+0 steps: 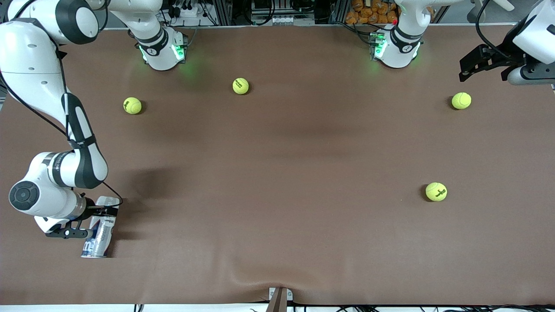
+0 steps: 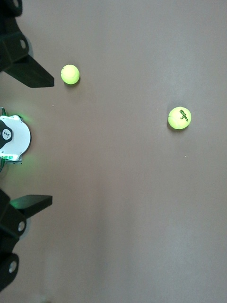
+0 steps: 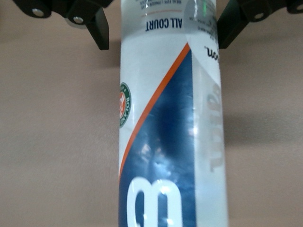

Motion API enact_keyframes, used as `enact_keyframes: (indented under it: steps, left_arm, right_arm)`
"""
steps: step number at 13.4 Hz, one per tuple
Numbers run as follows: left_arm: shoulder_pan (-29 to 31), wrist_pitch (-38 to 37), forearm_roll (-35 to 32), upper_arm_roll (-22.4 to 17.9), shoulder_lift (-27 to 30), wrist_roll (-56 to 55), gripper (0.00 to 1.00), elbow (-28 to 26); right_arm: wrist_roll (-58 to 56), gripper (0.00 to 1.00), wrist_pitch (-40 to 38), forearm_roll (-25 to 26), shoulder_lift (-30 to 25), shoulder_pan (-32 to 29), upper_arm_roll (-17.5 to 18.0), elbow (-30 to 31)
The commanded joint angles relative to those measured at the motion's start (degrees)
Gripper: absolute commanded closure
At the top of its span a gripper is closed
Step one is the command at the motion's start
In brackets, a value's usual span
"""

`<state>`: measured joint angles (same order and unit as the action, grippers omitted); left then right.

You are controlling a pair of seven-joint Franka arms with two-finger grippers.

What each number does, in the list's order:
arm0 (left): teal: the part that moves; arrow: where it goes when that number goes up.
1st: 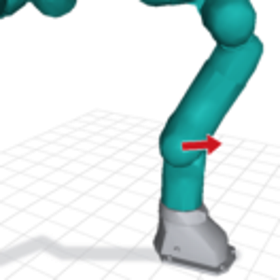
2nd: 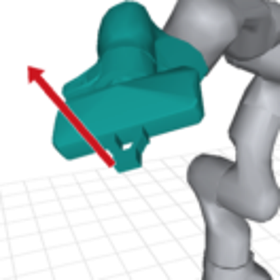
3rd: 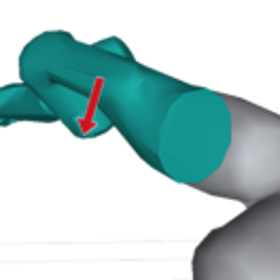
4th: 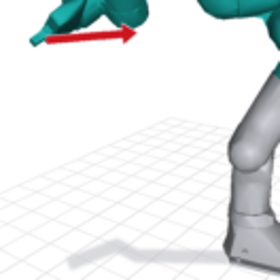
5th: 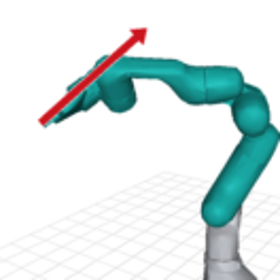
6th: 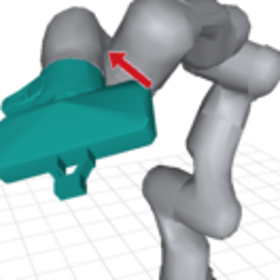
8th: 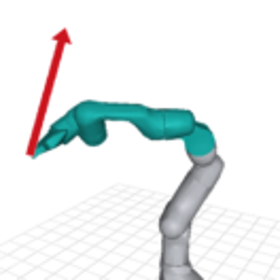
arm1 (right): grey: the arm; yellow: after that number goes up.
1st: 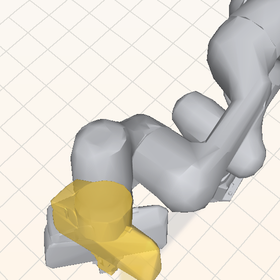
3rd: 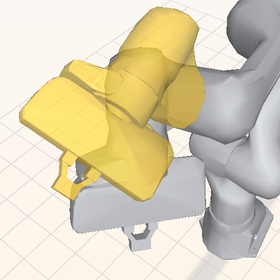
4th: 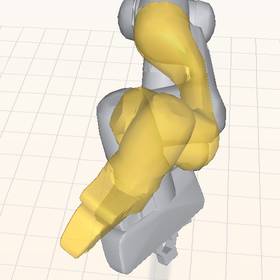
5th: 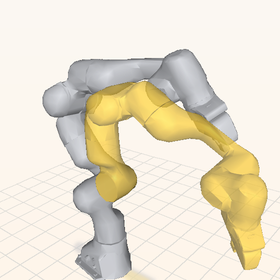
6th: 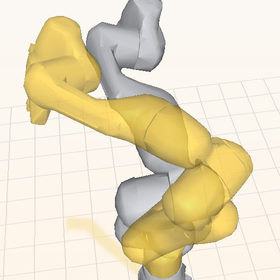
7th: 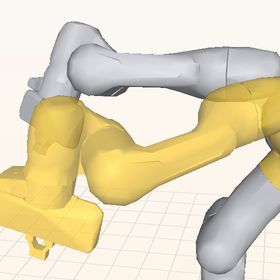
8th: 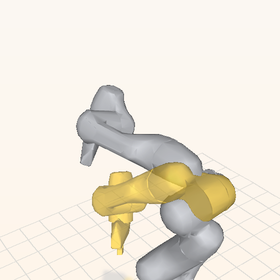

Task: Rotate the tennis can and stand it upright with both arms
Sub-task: 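Close the right gripper around the middle of the tennis can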

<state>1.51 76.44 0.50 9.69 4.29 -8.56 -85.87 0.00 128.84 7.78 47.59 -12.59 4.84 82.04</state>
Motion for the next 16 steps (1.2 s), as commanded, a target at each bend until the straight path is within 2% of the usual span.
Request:
enact_keyframes:
  steps: [1,4,10,11,12,14,16]
  left_arm:
    - [0.07,0.38,-0.77,0.24,-0.51,1.09,0.0,0.7]
    - [0.25,0.38,-0.68,0.24,-0.51,1.09,0.0,0.7]
    - [0.51,0.38,-0.59,0.24,-0.42,1.09,0.0,0.7]
    - [0.51,0.38,-0.59,0.24,-0.42,1.09,0.0,0.7]
    - [0.51,0.38,-0.59,0.24,-0.34,1.09,0.0,0.7]
    - [0.51,0.29,-0.5,0.24,-0.34,1.09,0.0,0.61]
    - [0.6,0.29,-0.5,0.16,-0.34,1.18,0.0,0.53]
  right_arm:
    - [-0.36,0.0,0.62,-2.94,2.06,-1.21,1.22,-1.88]
    - [-0.71,0.0,5.44,-2.94,3.29,-1.21,1.22,-1.97]
    - [-2.02,0.0,5.72,-3.29,3.47,-1.65,1.22,-1.88]
    - [-3.59,0.23,5.63,-3.29,3.21,-1.65,1.31,-1.88]
    - [-6.3,0.28,5.54,-3.21,3.03,-1.56,1.4,-1.97]
    - [-11.76,0.28,4.93,-3.29,1.37,-0.78,1.83,-1.88]
    - [-16.32,0.28,0.56,-3.29,-1.52,0.8,3.14,-1.88]
